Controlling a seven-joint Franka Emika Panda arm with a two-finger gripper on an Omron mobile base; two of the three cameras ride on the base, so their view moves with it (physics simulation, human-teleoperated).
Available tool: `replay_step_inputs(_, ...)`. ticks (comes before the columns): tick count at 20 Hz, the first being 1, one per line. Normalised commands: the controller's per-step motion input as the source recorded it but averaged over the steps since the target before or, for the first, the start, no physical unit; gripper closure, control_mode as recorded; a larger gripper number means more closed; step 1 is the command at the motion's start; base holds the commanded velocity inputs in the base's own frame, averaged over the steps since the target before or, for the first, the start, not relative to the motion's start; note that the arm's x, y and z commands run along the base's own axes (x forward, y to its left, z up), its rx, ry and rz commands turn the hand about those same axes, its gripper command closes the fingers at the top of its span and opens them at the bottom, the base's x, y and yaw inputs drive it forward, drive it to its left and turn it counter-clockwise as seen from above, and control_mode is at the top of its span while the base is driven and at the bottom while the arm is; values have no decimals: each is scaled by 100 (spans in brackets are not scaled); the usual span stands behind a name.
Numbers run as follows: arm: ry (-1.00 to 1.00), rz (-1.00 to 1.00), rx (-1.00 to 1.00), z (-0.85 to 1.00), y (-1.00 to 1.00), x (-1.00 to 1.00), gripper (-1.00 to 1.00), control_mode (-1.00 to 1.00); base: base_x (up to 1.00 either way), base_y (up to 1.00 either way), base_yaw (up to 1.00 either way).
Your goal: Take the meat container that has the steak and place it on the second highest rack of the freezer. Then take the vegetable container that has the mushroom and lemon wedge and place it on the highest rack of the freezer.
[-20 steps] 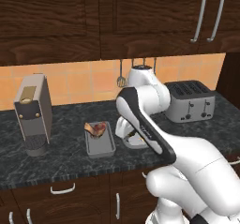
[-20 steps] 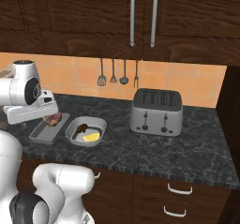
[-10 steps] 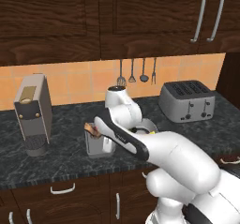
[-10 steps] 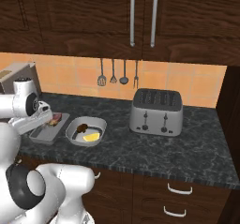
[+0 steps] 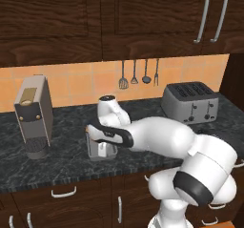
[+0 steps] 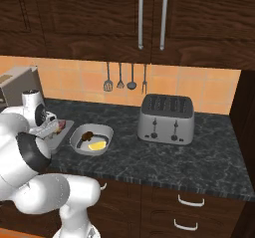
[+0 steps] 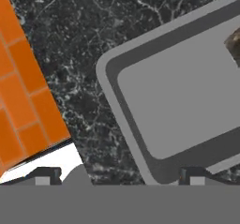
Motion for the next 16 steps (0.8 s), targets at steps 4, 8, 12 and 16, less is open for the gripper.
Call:
replay_step_inputs(4,0,0,0,-47,4,17,-100,-100,0,0,0)
replay_step_inputs(8,0,0,0,-53,0,13,-100,-100,0,0,0)
replay_step_inputs(12,0,0,0,-34,9,19,-100,-100,0,0,0)
replay_step_inputs(16,0,0,0,-11,7,14,-100,-100,0,0,0)
